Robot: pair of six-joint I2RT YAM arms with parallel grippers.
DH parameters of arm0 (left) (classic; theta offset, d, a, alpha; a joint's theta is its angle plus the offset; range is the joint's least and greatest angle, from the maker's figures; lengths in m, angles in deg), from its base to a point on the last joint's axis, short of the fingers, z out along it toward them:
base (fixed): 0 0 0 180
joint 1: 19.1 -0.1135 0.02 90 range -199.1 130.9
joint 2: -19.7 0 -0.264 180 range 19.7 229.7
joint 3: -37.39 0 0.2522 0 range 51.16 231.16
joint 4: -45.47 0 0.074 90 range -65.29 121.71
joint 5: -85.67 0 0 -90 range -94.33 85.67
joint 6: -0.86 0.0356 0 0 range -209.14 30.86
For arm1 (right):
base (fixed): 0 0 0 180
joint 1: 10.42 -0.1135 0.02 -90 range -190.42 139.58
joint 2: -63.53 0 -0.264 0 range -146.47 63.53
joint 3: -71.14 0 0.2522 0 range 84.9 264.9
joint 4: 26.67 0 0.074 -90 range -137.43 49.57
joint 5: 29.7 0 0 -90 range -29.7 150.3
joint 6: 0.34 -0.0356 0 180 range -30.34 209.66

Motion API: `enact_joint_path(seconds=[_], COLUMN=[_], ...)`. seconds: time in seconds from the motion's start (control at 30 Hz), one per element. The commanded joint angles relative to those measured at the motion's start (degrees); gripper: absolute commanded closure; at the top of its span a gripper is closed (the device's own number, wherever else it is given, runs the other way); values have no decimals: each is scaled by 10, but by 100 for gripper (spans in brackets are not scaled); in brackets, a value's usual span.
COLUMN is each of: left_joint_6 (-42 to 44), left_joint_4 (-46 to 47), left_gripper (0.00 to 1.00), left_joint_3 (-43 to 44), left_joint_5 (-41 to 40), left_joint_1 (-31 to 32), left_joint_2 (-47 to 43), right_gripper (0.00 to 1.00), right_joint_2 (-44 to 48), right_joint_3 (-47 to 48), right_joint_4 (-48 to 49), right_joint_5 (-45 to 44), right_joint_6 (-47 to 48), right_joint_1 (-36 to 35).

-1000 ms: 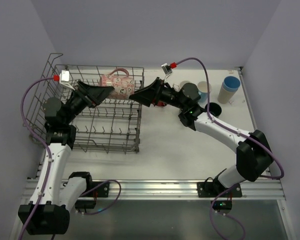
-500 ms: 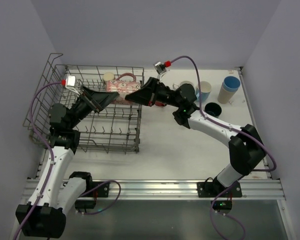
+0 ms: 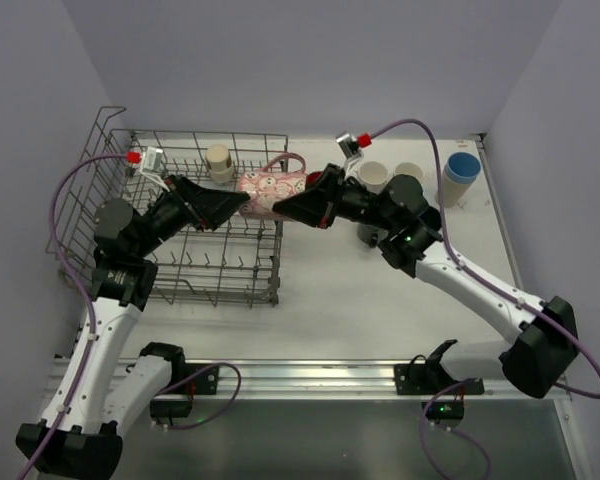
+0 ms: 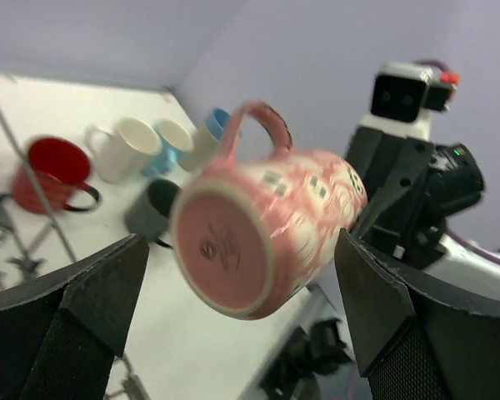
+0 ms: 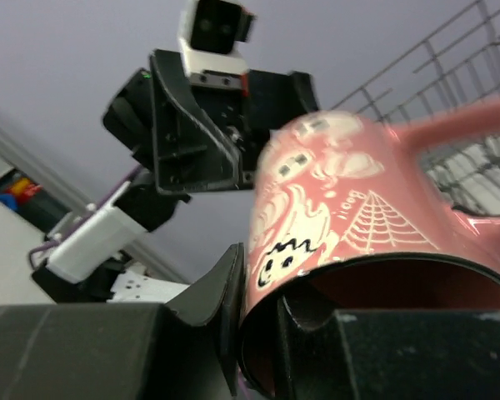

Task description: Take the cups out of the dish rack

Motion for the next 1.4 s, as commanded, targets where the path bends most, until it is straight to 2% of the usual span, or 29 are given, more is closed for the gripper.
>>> enact_joint_path(seconds=[0.0, 0.13, 0.3, 0.33, 0.43, 0.53, 0.63, 0.83, 1.03, 1.17, 1.37], left_joint_6=[132, 193, 270, 276, 297, 314, 330, 345, 349, 353, 355], left_joint_4=[-48, -128, -182, -189, -199, -203, -209, -209, -206, -201, -197], left_gripper=[0, 0, 0, 0, 0, 0, 0, 0, 0, 0, 0], left_joint_3=[51, 74, 81, 75, 60, 45, 40, 24, 2, -9, -14], left_joint_5=[-79, -118, -169, -183, -201, -218, -253, -328, -341, -347, -351], left_joint_1=[-15, -15, -15, -15, -15, -15, -15, -15, -15, -15, -15], left_joint_2=[-21, -23, -38, -40, -49, -55, -59, -73, -56, -54, -44], right_gripper=[100, 100, 100, 100, 100, 100, 100, 100, 100, 100, 100], right_joint_2=[68, 126, 148, 142, 106, 50, -16, -126, -215, -267, -284], right_joint_3=[-12, -12, 31, 45, 93, 137, 191, 266, 300, 300, 256], right_joint_4=[-143, -282, -455, -518, -617, -677, -726, -746, -724, -705, -631], right_joint_5=[-57, -61, -84, -122, -159, -184, -262, -367, -452, -483, -511], right_joint_6=[118, 175, 259, 292, 345, 380, 405, 424, 424, 424, 418], right_joint_1=[39, 97, 150, 152, 152, 136, 92, 34, -9, -15, -15])
